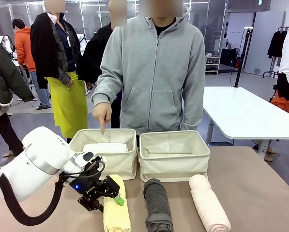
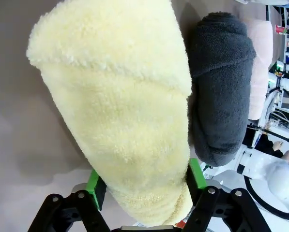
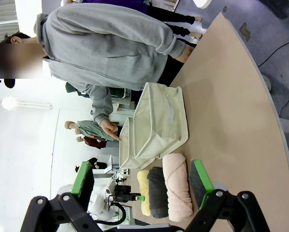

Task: Divide the towels into two baskets.
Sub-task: Pick up one hotel-folded towel from the bottom of the table and place it in the Fabric basket indicated by the person.

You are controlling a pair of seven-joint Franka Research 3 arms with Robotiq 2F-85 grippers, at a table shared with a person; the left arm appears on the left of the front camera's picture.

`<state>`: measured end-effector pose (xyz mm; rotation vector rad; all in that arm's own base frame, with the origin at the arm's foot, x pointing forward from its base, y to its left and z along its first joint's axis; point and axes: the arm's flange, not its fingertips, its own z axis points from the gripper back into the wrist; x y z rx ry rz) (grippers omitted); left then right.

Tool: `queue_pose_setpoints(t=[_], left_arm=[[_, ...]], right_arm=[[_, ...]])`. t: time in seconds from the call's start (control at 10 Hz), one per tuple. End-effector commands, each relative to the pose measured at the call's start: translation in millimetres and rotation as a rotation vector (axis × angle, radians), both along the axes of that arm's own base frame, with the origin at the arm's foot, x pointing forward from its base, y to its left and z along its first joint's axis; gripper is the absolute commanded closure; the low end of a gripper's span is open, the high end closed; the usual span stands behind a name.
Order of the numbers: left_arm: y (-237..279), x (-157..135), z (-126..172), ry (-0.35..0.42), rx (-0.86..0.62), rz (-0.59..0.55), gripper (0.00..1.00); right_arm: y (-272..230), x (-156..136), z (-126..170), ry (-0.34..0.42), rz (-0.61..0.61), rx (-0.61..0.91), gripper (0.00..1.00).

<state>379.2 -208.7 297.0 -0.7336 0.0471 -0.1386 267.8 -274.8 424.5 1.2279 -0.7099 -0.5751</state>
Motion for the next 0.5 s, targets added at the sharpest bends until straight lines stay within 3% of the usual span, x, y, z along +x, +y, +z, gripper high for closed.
queue_pose_setpoints(t=[0.0,0.1,0.2,0.3,0.4], left_arm=[[-7,-3,-2,-0.006,0.018,0.041,0.25],[-8,-4,-1,-0.013,0.029,0.046,0.59],[-7,-4,1,-0.022,0.032,0.049,0.45],[-6,-6,8,-0.031,0.033,0.051,0.79],[-4,-9,18,-0.032,0.039,0.033,0.55]], right_arm=[[0,-2,1,-0.022,-0.004,0.009,0.0],[0,-2,1,-0.022,-0.004,0.009,0.0],[0,-2,1,-0.022,-0.004,0.009,0.0],[0,-2,1,-0.022,-0.004,0.009,0.0],[0,-2,1,-0.022,-0.004,0.009,0.0]])
